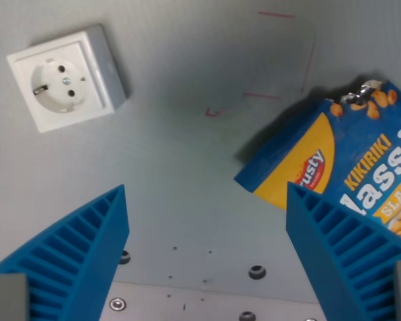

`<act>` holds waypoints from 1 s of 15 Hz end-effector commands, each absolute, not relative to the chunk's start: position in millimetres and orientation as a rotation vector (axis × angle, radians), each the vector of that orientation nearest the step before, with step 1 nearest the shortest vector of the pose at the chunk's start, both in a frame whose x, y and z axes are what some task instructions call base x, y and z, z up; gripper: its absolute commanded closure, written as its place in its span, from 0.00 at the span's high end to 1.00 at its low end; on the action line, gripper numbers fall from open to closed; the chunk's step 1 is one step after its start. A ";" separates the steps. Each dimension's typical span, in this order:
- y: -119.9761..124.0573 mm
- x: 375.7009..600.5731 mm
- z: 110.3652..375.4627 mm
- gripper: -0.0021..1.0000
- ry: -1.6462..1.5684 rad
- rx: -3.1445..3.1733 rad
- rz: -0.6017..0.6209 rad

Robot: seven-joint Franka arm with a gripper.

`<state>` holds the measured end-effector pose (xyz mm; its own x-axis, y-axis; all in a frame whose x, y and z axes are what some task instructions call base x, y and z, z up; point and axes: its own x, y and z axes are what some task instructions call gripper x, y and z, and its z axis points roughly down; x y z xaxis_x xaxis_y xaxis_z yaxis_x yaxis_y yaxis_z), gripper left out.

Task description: Move in base negative y

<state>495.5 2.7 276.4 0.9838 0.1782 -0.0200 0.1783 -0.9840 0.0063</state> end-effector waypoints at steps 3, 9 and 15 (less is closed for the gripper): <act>-22.2 486.4 279.3 1.00 0.299 3.124 -0.011; -53.6 481.9 278.9 1.00 0.299 3.124 -0.011; -85.0 477.5 278.6 1.00 0.299 3.124 -0.011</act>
